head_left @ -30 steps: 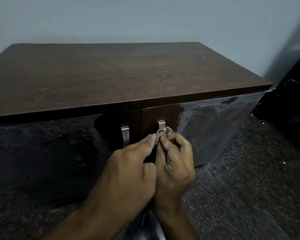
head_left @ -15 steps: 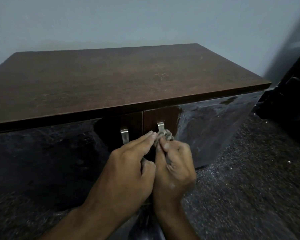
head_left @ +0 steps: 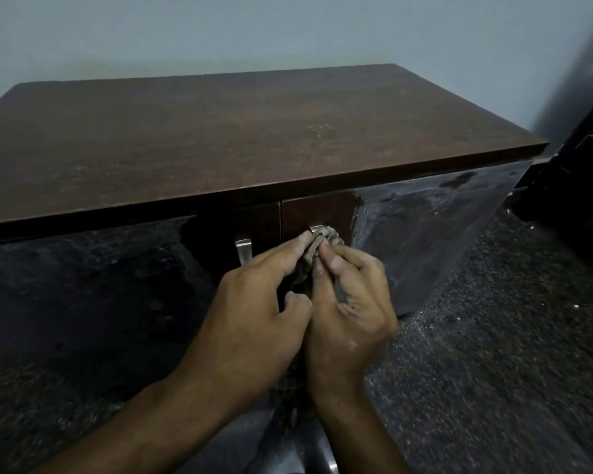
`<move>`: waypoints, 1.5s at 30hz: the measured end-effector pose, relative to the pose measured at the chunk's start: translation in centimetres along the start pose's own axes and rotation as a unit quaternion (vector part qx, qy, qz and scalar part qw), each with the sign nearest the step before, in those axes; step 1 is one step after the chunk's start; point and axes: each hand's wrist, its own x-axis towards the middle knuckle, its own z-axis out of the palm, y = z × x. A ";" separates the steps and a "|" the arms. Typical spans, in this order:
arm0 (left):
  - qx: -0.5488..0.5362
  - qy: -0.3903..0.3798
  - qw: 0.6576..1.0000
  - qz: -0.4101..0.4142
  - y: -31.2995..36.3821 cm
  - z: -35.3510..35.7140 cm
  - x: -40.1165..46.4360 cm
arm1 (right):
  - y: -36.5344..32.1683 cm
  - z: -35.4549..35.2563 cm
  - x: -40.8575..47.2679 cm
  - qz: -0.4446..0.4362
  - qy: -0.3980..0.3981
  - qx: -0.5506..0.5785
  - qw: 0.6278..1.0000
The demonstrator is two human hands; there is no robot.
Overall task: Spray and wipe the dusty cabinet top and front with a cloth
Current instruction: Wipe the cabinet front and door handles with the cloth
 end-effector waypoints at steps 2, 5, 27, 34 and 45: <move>-0.012 0.002 1.000 -0.011 -0.2 0.0 0.1 | 0.4 -0.2 -0.7 0.032 -0.002 0.013 0.999; -0.034 -0.003 0.999 -0.034 -0.3 0.2 0.2 | 0.6 -0.8 -1.4 0.074 -0.021 0.005 0.997; -0.069 -0.010 0.997 -0.037 -0.7 0.7 0.0 | 1.9 0.4 -2.4 0.205 -0.021 -0.014 0.978; -0.034 0.082 0.996 0.012 0.0 -1.1 -0.7 | -1.5 1.3 -2.6 0.164 -0.072 0.015 0.984; -0.052 0.198 0.979 -0.002 -0.3 -4.5 -1.0 | -1.3 3.2 -1.9 -0.093 -0.057 -0.024 0.994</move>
